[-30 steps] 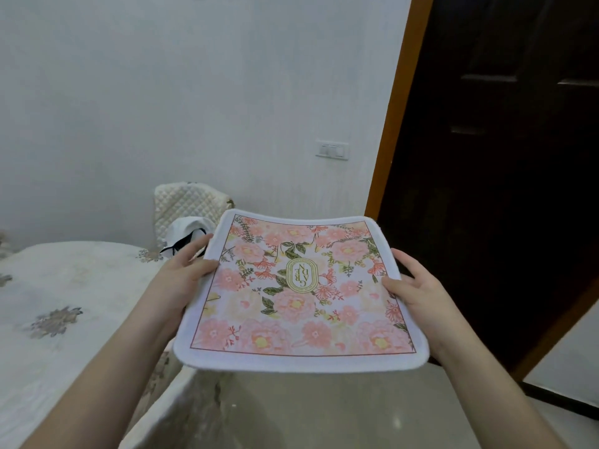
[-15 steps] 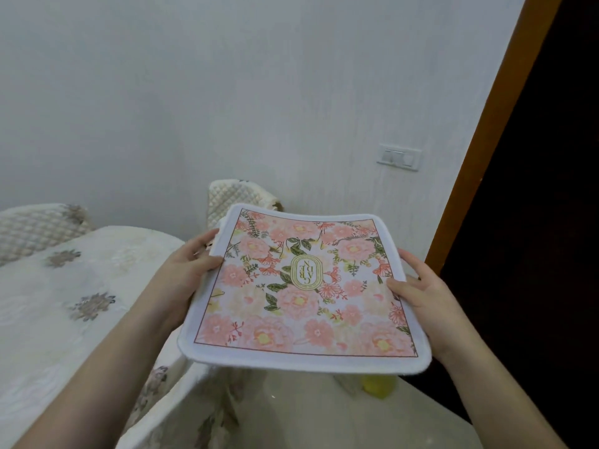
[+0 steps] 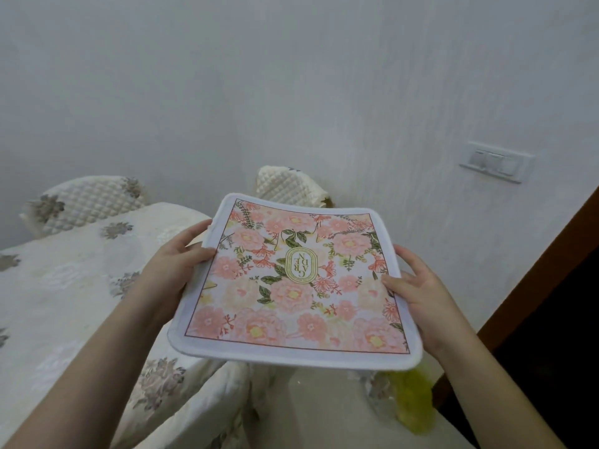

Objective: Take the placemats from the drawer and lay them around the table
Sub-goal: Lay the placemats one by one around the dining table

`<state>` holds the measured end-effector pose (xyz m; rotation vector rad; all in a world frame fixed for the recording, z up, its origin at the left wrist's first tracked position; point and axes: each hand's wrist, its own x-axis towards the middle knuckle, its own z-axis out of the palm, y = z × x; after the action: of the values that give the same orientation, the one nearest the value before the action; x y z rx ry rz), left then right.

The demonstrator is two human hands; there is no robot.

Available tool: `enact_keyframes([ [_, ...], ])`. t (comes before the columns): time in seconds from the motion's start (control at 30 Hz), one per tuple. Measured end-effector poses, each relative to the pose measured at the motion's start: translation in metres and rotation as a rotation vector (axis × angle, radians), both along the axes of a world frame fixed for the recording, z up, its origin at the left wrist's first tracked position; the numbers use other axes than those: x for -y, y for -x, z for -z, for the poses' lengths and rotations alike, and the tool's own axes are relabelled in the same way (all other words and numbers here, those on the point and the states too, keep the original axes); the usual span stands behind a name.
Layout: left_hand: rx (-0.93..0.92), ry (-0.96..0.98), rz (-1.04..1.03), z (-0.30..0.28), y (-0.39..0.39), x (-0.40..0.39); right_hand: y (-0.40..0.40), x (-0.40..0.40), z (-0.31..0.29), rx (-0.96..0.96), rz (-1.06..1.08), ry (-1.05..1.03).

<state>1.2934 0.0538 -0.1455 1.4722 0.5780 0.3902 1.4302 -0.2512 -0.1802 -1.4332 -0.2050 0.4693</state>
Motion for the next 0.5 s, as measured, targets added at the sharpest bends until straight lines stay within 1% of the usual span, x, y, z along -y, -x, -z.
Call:
enact_keyframes([
  [0.27,0.006,0.039,-0.116,0.023,-0.035,-0.087,-0.057,-0.102,0.009,0.006,-0.069,0.053],
  [0.5,-0.02,0.052,-0.165,0.032,-0.052,-0.136,-0.085,-0.158,0.017,-0.028,-0.148,0.08],
])
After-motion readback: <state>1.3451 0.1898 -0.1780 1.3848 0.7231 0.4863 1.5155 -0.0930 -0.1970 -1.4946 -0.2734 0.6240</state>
